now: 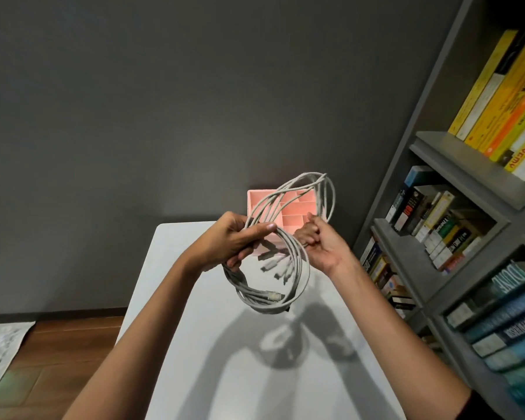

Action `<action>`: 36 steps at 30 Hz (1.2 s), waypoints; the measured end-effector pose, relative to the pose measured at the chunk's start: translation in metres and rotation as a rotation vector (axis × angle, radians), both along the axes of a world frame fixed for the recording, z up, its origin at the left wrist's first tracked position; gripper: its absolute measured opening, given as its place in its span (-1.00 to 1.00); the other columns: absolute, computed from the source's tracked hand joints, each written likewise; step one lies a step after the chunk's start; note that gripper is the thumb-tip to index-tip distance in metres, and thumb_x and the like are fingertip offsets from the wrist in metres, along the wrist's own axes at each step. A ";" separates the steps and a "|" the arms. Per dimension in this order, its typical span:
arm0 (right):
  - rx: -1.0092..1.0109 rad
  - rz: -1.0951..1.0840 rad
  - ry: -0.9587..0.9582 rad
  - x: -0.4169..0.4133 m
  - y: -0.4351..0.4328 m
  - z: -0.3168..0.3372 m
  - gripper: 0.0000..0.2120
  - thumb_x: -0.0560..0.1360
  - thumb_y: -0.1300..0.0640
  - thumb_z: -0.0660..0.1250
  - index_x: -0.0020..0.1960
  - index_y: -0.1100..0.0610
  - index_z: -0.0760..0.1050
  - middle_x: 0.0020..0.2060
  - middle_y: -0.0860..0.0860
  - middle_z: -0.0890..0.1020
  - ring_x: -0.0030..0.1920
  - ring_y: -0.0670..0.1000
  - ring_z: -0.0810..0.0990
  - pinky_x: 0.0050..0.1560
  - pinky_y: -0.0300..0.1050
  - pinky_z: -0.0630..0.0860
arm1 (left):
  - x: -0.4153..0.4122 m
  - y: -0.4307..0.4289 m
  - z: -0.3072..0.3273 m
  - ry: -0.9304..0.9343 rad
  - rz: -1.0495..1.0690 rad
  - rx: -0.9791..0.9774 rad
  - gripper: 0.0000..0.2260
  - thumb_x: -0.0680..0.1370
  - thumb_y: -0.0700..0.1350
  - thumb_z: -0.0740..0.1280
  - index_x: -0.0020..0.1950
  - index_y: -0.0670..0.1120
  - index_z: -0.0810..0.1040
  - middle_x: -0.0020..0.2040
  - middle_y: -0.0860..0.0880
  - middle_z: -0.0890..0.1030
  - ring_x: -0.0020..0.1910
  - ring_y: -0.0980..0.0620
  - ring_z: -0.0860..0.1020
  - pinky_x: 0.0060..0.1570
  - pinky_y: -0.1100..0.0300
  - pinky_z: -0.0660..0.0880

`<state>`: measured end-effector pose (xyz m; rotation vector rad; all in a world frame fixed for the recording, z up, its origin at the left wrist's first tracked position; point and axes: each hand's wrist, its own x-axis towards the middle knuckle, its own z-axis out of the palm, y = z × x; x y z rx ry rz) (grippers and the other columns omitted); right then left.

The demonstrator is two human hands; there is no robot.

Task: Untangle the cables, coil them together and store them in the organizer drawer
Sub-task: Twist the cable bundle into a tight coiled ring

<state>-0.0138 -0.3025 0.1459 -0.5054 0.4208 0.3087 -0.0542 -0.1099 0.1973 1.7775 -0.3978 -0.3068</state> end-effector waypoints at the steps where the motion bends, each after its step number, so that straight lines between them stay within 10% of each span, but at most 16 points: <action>1: 0.015 0.045 0.015 -0.002 0.000 -0.002 -0.48 0.62 0.14 0.14 -0.52 0.12 0.21 -0.66 -0.04 0.18 -0.68 -0.09 0.18 -0.65 -0.33 0.24 | 0.000 0.002 0.002 0.002 0.006 -0.003 -0.60 0.57 -0.05 0.30 -0.40 -0.21 0.39 -0.61 -0.08 0.30 -0.73 0.07 0.19 -0.67 0.36 0.24; 8: 0.067 0.476 -0.122 -0.020 0.020 0.008 -0.66 0.19 0.39 0.54 -0.23 0.25 0.39 -0.54 0.06 0.42 -0.58 -0.06 0.38 -0.56 -0.23 0.47 | -0.008 -0.012 -0.004 -0.008 -0.104 0.025 -0.60 0.58 -0.08 0.29 -0.32 -0.37 0.52 -0.62 -0.07 0.31 -0.72 0.07 0.23 -0.68 0.35 0.24; 12: -0.141 0.597 -0.168 -0.024 0.012 0.010 -0.80 0.49 0.04 0.28 -0.10 0.16 0.34 -0.43 0.11 0.50 -0.42 0.04 0.55 -0.33 -0.10 0.59 | -0.006 -0.010 -0.006 -0.058 -0.097 0.058 -0.63 0.58 -0.03 0.29 -0.32 -0.25 0.59 -0.61 -0.06 0.34 -0.71 0.04 0.24 -0.67 0.33 0.23; 14: -0.064 0.620 -0.154 -0.025 0.007 0.009 -0.71 0.40 0.15 0.46 -0.08 0.15 0.34 -0.36 0.07 0.45 -0.38 0.03 0.53 -0.28 -0.09 0.59 | -0.005 -0.009 -0.009 -0.074 -0.068 0.058 -0.62 0.57 -0.03 0.31 -0.42 -0.14 0.54 -0.60 -0.10 0.33 -0.71 0.02 0.25 -0.65 0.34 0.23; 17: 0.023 0.536 -0.040 -0.024 0.008 0.012 -0.66 0.28 0.39 0.52 -0.08 0.26 0.41 -0.34 0.04 0.38 -0.43 0.07 0.51 -0.42 -0.04 0.59 | -0.005 -0.012 -0.012 -0.071 -0.029 0.040 -0.58 0.57 -0.03 0.31 -0.47 -0.12 0.45 -0.58 -0.11 0.35 -0.71 0.01 0.24 -0.64 0.35 0.23; 20: -0.126 0.260 0.036 -0.015 0.005 0.004 -0.67 0.62 0.14 0.16 -0.31 0.18 0.29 -0.56 0.02 0.36 -0.54 0.02 0.49 -0.46 0.01 0.61 | -0.004 -0.012 -0.012 -0.063 -0.029 0.059 -0.53 0.57 -0.01 0.30 -0.45 -0.26 0.39 -0.60 -0.10 0.35 -0.69 0.00 0.26 -0.64 0.35 0.23; 26: -0.069 0.065 0.110 -0.011 0.005 0.004 -0.59 0.68 0.10 0.01 -0.34 0.14 0.22 -0.69 0.03 0.30 -0.67 0.00 0.39 -0.02 0.03 0.46 | -0.005 -0.017 -0.013 -0.057 -0.057 0.075 -0.56 0.58 -0.03 0.31 -0.47 -0.16 0.39 -0.62 -0.06 0.37 -0.70 0.04 0.28 -0.65 0.34 0.23; 31: -0.090 0.423 -0.027 -0.019 0.001 0.005 -0.92 0.49 0.27 0.24 -0.06 0.28 0.37 -0.51 0.02 0.38 -0.46 0.05 0.52 -0.42 0.01 0.60 | 0.002 -0.013 -0.011 -0.076 -0.027 0.085 -0.48 0.56 0.01 0.32 -0.42 -0.35 0.36 -0.59 -0.11 0.35 -0.70 0.02 0.27 -0.63 0.35 0.25; 36: 0.006 0.556 -0.118 -0.017 -0.002 0.000 -0.53 0.09 0.41 0.62 -0.07 0.31 0.50 -0.34 -0.03 0.28 -0.43 -0.07 0.42 -0.46 -0.17 0.55 | 0.006 -0.012 -0.006 -0.066 -0.054 0.079 -0.49 0.55 0.03 0.32 -0.42 -0.33 0.35 -0.60 -0.10 0.32 -0.70 0.03 0.26 -0.55 0.23 0.38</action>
